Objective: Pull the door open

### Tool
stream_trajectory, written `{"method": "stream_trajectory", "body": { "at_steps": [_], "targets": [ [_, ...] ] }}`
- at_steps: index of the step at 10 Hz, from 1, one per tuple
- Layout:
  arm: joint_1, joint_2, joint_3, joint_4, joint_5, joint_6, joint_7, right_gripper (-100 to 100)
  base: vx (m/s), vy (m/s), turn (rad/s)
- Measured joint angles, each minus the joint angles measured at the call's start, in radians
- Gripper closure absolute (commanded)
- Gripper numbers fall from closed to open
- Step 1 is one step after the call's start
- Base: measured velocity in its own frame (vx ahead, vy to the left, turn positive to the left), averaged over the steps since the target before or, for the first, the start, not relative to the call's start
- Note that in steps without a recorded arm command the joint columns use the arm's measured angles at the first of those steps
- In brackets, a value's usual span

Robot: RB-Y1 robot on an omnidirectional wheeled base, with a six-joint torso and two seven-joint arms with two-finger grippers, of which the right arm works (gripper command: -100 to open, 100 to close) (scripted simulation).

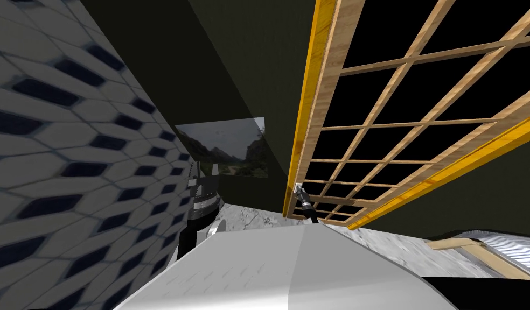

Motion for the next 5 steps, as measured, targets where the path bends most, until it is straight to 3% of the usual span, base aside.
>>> {"method": "stream_trajectory", "body": {
  "at_steps": [2,3,5],
  "targets": [
    [0.013,-0.002,0.006,-0.019,-0.022,0.006,-0.052,100,-0.034,0.0,0.08],
    [0.001,-0.008,0.004,0.003,-0.03,-0.003,-0.067,100,-0.027,-0.001,0.072],
    [0.017,-0.005,0.012,-0.024,-0.044,0.007,-0.107,100,-0.032,-0.003,0.047]
  ]
}}
